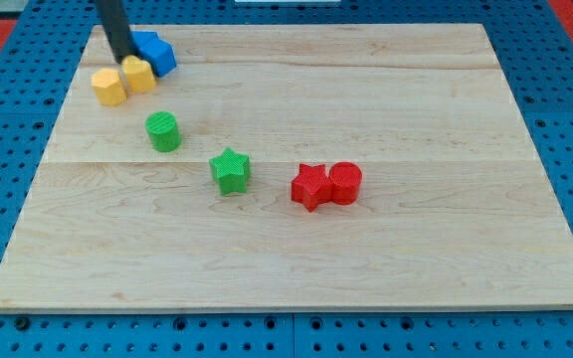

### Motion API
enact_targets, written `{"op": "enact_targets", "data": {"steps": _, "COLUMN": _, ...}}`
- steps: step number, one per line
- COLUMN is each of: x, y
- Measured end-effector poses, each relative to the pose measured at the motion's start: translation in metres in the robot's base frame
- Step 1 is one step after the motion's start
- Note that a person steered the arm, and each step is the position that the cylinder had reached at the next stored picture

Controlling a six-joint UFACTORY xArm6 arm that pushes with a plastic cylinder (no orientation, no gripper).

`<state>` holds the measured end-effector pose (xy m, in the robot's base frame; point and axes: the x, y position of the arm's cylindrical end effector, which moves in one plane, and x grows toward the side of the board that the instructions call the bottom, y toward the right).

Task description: Place the yellow blocks to the bottom right of blue cube

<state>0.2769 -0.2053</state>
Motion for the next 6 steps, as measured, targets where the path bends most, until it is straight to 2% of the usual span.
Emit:
{"op": "enact_targets", "data": {"steps": 2, "x": 0.007, "y": -0.009}}
{"op": "enact_targets", "data": {"steps": 3, "x": 0.002, "y": -0.083}}
{"op": "enact_targets", "data": {"steps": 4, "x": 0.023, "y": -0.099}}
{"op": "enact_targets", "data": {"steps": 6, "x": 0.044, "y": -0.064}}
